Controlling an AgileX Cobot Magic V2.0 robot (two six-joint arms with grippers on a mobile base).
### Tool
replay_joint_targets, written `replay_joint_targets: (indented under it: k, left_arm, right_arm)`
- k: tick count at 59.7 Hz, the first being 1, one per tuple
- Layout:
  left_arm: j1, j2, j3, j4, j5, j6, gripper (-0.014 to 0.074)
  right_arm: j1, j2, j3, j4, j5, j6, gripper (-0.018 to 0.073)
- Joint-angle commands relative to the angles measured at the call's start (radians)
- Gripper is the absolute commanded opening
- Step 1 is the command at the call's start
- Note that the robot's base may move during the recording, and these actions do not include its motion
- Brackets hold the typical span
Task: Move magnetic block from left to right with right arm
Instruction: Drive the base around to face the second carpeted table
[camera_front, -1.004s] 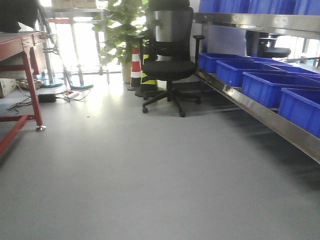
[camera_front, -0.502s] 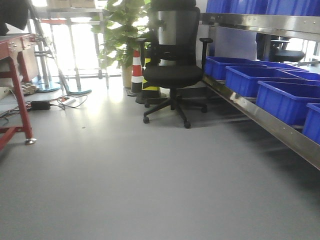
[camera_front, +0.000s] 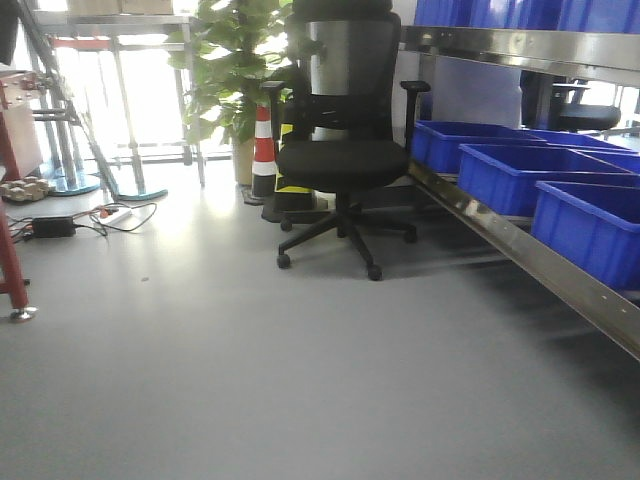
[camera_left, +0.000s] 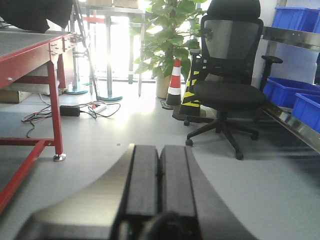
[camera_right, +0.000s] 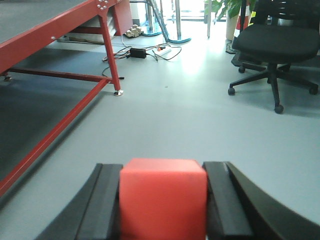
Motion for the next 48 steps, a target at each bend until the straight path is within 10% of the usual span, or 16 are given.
replay_joint_targets:
  k: [1,48]
  left_arm:
    - [0.001,-0.014,0.009,0.0,-0.09,-0.007,-0.0116]
    - [0.018,-0.014,0.009,0.0,-0.09,-0.007,-0.0116]
  right_arm:
    - [0.0,0.004,-0.027,-0.016,-0.089,-0.01,0.0132]
    - [0.0,0.005,-0.027,-0.016,-0.09,-0.01,0.0132]
